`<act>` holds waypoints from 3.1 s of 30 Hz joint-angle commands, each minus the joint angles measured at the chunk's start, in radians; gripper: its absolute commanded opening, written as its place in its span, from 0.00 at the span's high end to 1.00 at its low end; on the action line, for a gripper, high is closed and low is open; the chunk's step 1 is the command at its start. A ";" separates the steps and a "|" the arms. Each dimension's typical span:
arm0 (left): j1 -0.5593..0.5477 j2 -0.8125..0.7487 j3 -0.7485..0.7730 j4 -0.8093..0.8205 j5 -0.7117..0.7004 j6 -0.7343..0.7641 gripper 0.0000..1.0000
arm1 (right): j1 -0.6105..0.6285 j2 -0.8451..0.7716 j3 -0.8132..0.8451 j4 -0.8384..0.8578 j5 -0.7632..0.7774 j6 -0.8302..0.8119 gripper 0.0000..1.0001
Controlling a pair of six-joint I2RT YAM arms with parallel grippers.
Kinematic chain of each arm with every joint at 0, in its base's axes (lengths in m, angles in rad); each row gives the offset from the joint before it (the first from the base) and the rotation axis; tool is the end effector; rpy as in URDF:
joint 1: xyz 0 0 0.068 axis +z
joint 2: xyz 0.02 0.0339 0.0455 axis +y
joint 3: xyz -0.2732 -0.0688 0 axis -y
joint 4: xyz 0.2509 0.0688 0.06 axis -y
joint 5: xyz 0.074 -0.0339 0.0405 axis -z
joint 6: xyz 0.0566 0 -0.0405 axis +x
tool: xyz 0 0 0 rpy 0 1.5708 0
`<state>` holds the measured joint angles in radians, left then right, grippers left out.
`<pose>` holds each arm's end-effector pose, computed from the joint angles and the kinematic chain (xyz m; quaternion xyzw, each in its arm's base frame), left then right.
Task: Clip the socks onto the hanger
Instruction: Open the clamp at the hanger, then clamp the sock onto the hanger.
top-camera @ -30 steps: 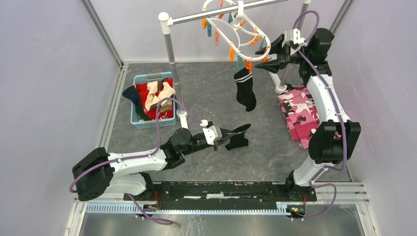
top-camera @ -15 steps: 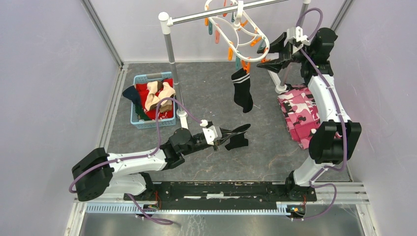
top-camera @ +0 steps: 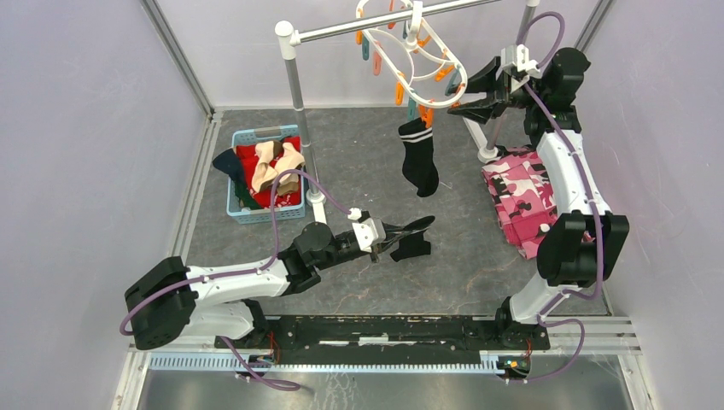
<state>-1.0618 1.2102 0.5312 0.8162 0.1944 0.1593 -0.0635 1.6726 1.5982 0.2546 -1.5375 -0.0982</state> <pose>0.1293 -0.2541 0.2760 0.4348 0.4938 -0.3846 0.6474 0.3799 0.0325 0.4401 -0.5418 0.4511 0.3993 0.5861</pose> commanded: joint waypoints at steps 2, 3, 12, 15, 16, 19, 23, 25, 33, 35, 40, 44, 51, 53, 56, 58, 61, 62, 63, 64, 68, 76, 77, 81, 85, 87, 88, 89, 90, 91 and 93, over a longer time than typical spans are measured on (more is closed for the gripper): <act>0.000 -0.021 0.024 0.036 0.020 0.008 0.98 | 0.001 -0.040 0.015 0.027 -0.010 0.032 0.60; -0.001 -0.021 0.023 0.037 0.020 0.007 0.98 | 0.001 -0.040 0.017 0.029 -0.010 0.038 0.66; -0.001 -0.005 0.062 0.049 0.003 0.001 0.98 | 0.002 -0.051 0.011 0.037 -0.007 0.067 0.91; -0.001 0.033 0.110 0.050 -0.037 -0.001 0.98 | 0.006 -0.057 0.002 0.059 -0.001 0.096 0.94; -0.002 0.050 0.133 0.050 -0.057 0.001 0.98 | 0.007 -0.063 -0.007 0.087 0.005 0.136 0.94; -0.001 0.107 0.211 0.036 -0.142 0.030 0.98 | 0.010 -0.082 -0.051 0.206 0.020 0.236 0.95; -0.003 0.207 0.343 -0.030 -0.274 0.087 0.98 | 0.017 -0.094 -0.074 0.256 0.025 0.288 0.95; -0.001 0.256 0.410 -0.064 -0.316 0.102 0.98 | 0.019 -0.097 -0.083 0.260 0.027 0.296 0.96; 0.019 0.424 0.611 -0.102 -0.381 0.119 0.98 | 0.023 -0.112 -0.102 0.273 0.026 0.306 0.96; 0.029 0.449 0.655 -0.115 -0.397 0.117 0.98 | 0.024 -0.112 -0.106 0.278 0.024 0.310 0.97; 0.052 0.499 0.734 -0.138 -0.437 0.112 0.98 | 0.024 -0.116 -0.110 0.287 0.021 0.319 0.96; 0.065 0.526 0.790 -0.171 -0.457 0.091 0.98 | 0.024 -0.115 -0.112 0.296 0.020 0.326 0.97; 0.071 0.556 0.854 -0.201 -0.502 0.078 0.98 | 0.024 -0.116 -0.115 0.311 0.018 0.340 0.97; 0.071 0.561 0.861 -0.201 -0.501 0.077 0.98 | 0.025 -0.114 -0.116 0.314 0.018 0.341 0.97; 0.071 0.564 0.871 -0.200 -0.501 0.076 0.98 | 0.025 -0.112 -0.118 0.317 0.017 0.344 0.97; 0.071 0.566 0.880 -0.199 -0.502 0.079 0.98 | 0.025 -0.113 -0.119 0.319 0.019 0.345 0.97; 0.071 0.566 0.892 -0.195 -0.504 0.084 0.98 | 0.027 -0.111 -0.121 0.322 0.019 0.348 0.97; 0.071 0.566 0.895 -0.195 -0.505 0.084 0.98 | 0.028 -0.111 -0.122 0.324 0.020 0.349 0.97; 0.071 0.566 0.898 -0.195 -0.505 0.086 0.98 | 0.028 -0.111 -0.122 0.325 0.019 0.351 0.97; 0.071 0.566 0.901 -0.194 -0.509 0.088 0.98 | 0.029 -0.110 -0.122 0.328 0.019 0.352 0.97; 0.071 0.565 0.907 -0.188 -0.510 0.092 0.98 | 0.030 -0.108 -0.125 0.345 0.020 0.365 0.97; 0.070 0.558 0.913 -0.185 -0.513 0.098 0.98 | 0.031 -0.101 -0.135 0.401 0.021 0.411 0.97; 0.069 0.557 0.913 -0.183 -0.513 0.098 0.98 | 0.032 -0.101 -0.137 0.409 0.021 0.416 0.97; 0.069 0.553 0.919 -0.182 -0.508 0.096 0.98 | 0.033 -0.097 -0.142 0.438 0.021 0.437 0.97; 0.069 0.543 0.917 -0.179 -0.502 0.090 0.98 | 0.034 -0.092 -0.146 0.476 0.021 0.469 0.97; 0.069 0.538 0.914 -0.178 -0.498 0.087 0.98 | 0.035 -0.088 -0.148 0.491 0.021 0.483 0.97; 0.069 0.535 0.914 -0.176 -0.497 0.085 0.98 | 0.036 -0.087 -0.149 0.500 0.021 0.489 0.97; 0.069 0.533 0.914 -0.176 -0.495 0.083 0.98 | 0.037 -0.086 -0.151 0.509 0.020 0.496 0.97; 0.068 0.528 0.913 -0.174 -0.492 0.082 0.98 | 0.037 -0.085 -0.152 0.518 0.020 0.502 0.97; 0.068 0.527 0.913 -0.172 -0.488 0.079 0.98 | 0.037 -0.083 -0.153 0.527 0.021 0.511 0.97; 0.068 0.521 0.912 -0.171 -0.486 0.076 0.98 | 0.039 -0.082 -0.155 0.549 0.020 0.530 0.97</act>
<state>-0.9943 1.7741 1.4014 0.5858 -0.2947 0.2337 -0.0338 1.5963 1.4487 0.7132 -1.5013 0.3679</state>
